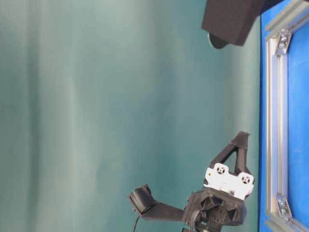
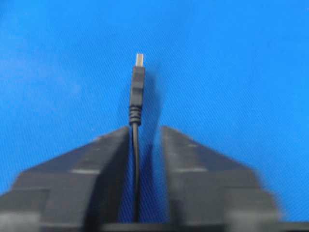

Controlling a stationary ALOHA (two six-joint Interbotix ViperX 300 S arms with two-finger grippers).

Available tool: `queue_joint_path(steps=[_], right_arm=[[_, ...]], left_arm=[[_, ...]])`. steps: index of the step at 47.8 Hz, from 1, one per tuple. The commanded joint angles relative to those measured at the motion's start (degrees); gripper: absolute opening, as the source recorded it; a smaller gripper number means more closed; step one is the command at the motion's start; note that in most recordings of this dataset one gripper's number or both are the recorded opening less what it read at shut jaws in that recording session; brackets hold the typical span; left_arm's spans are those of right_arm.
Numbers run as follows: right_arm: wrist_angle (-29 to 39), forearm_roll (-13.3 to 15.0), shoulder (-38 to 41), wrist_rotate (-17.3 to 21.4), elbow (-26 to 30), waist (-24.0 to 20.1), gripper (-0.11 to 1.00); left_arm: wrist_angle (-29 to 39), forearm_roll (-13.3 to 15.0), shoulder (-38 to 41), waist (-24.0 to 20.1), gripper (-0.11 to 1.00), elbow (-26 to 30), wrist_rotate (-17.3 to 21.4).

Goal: Insert the wire through the string loop located on the left side.
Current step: 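Close the right gripper on the black cable just below the plug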

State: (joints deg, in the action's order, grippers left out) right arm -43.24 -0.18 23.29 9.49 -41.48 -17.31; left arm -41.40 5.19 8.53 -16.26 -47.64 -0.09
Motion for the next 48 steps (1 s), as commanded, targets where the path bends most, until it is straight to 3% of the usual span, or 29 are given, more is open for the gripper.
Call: queue_joint_path(steps=[1,5,20,37,48], right_arm=[[-0.53,0.09,-1.05,-0.09,0.53,-0.26,-0.05],[-0.62,0.18,-1.14,-0.09,0.53,-0.18,-0.09],[0.35,0.18,-3.69,0.09,0.18,-0.26,-0.10],[13.62,0.18,-16.08,-2.81,0.35,0.18,-0.10],[15.91,0.18,-17.67,-3.25,0.53,0.18,-0.10]], left_arm=[[-0.26,-0.18,-1.93,-0.09,0.00,0.53,0.09],[-0.26,-0.18,-2.02,-0.09,0.00,0.44,0.09],[-0.35,-0.18,-2.02,-0.18,0.00,0.35,0.09],[-0.26,-0.18,-2.02,-0.35,0.00,0.26,0.00],[-0.26,-0.18,-2.02,-0.35,0.00,0.35,0.00]])
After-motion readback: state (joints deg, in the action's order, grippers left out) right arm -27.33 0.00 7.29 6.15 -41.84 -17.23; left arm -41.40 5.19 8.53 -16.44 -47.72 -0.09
